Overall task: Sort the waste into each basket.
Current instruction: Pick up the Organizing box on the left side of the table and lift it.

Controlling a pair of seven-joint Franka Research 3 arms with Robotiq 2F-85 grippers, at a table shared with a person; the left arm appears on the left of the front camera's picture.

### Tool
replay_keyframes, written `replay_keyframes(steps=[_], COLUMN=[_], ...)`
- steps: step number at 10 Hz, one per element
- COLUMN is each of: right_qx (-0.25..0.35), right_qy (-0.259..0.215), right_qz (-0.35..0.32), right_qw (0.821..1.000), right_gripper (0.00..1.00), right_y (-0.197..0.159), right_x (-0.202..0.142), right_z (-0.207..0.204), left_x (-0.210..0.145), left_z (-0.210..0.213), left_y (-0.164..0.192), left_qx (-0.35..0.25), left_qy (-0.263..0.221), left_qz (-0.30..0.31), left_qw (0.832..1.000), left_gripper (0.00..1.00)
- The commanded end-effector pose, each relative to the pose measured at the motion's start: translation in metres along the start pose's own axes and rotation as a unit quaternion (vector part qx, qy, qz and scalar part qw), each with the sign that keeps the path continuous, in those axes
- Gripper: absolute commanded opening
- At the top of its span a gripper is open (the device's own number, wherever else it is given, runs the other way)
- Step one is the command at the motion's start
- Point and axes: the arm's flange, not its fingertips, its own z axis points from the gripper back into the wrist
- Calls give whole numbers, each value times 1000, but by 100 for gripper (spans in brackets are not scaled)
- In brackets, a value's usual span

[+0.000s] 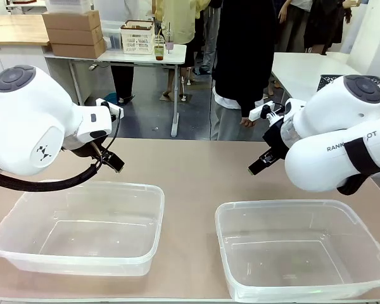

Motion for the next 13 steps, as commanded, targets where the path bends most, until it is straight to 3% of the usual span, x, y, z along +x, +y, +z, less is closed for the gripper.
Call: replay_keyframes(steps=[1,3,4,6,7,8,9,10,11,12,13], right_qx=[0,-7,-36,-78,-31,-31,-51,32,98,165,191], right_qy=[0,-47,-71,-90,-81,-81,-100,-75,-84,-112,-175], right_qz=[0,3,-8,7,4,4,10,19,25,-33,-141], right_qw=[1000,999,997,993,996,996,994,996,991,979,956], right_gripper=[100,100,100,100,100,100,100,100,100,100,100], right_y=[0,8,18,44,-2,-2,11,11,11,3,-13], right_x=[0,-10,-25,-55,33,33,29,19,2,-17,-44], right_z=[0,102,149,188,133,133,192,182,198,227,264], left_x=[0,5,-7,-33,30,30,29,33,24,9,-9], left_z=[0,101,143,178,133,133,188,180,192,207,223], left_y=[0,-14,-35,-70,-26,-26,-52,-51,-49,-41,-27], left_qx=[0,-5,-11,4,2,2,9,-89,-203,-307,-377], left_qy=[0,-3,-38,-90,-44,-44,-73,-41,-7,-23,-50], left_qz=[0,65,36,-41,19,19,-11,-59,-71,-68,-30], left_qw=[1000,998,999,995,999,999,997,993,977,949,924], left_gripper=[100,100,100,100,100,100,100,100,100,100,100])
